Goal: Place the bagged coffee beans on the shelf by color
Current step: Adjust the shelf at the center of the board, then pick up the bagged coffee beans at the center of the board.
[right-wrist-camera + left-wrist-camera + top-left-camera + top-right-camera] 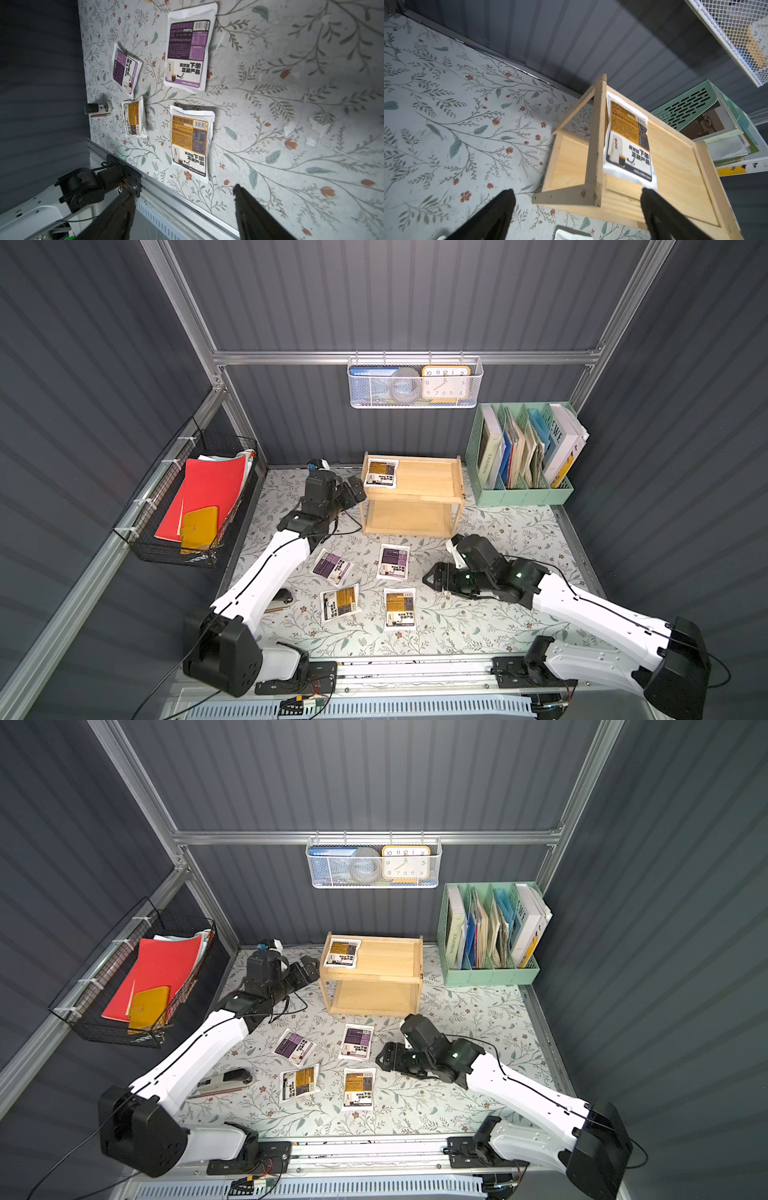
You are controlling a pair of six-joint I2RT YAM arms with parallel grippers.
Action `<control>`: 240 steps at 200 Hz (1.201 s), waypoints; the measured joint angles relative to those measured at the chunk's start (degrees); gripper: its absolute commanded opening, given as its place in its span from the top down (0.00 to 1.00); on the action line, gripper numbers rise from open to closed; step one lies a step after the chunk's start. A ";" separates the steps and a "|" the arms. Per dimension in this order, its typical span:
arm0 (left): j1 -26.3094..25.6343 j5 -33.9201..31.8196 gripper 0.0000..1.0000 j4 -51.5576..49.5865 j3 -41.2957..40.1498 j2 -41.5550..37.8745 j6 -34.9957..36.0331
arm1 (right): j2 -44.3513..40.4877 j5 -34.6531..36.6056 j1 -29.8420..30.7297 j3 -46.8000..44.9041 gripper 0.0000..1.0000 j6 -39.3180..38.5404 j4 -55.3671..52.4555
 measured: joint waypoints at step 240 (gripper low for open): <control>-25.51 4.92 0.00 3.15 -30.88 -10.91 -10.64 | -16.94 6.27 4.39 -18.84 0.22 11.28 1.88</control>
